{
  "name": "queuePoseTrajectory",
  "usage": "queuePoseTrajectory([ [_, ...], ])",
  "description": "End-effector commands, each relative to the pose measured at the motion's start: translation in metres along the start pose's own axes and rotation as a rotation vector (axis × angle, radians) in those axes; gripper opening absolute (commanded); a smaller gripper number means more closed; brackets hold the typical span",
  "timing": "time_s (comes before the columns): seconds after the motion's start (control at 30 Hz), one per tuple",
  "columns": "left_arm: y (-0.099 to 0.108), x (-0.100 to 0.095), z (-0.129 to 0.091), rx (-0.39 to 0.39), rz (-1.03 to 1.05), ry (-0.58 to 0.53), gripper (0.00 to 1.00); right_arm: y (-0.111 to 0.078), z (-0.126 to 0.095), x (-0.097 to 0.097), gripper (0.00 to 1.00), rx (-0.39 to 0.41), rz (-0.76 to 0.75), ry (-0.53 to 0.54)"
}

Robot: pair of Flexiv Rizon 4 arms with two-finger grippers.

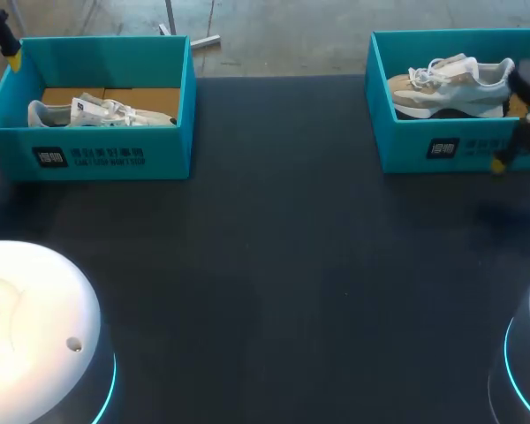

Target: Take the shoe out of the shoebox, open the shoe tongue, remove and reinsert the insole, then place the shoe into the shoebox

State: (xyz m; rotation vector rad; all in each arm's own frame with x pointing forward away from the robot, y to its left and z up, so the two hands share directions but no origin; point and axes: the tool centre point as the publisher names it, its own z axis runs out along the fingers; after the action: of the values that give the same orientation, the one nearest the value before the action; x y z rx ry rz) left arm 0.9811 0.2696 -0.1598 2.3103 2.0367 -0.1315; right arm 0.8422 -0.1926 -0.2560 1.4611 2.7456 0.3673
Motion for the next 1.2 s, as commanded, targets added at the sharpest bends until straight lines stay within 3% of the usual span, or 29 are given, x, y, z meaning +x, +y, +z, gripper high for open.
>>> queuePoseTrajectory([
  [0.03, 0.000, 0.000, 0.000, 0.000, 0.000, 0.002, 1.00, 0.045, -0.008, -0.049, 1.00, 0.030, 0.097, -0.060],
  [0.2, 0.000, 0.000, 0.000, 0.000, 0.000, 0.002, 1.00, 0.052, -0.013, -0.057, 1.00, 0.031, 0.107, -0.075],
  [0.9, 0.000, 0.000, 0.000, 0.000, 0.000, 0.002, 1.00, 0.122, -0.007, -0.134, 1.00, 0.029, 0.262, -0.141],
  [1.2, 0.000, 0.000, 0.000, 0.000, 0.000, 0.002, 1.00, 0.123, -0.007, -0.135, 1.00, 0.030, 0.269, -0.146],
])
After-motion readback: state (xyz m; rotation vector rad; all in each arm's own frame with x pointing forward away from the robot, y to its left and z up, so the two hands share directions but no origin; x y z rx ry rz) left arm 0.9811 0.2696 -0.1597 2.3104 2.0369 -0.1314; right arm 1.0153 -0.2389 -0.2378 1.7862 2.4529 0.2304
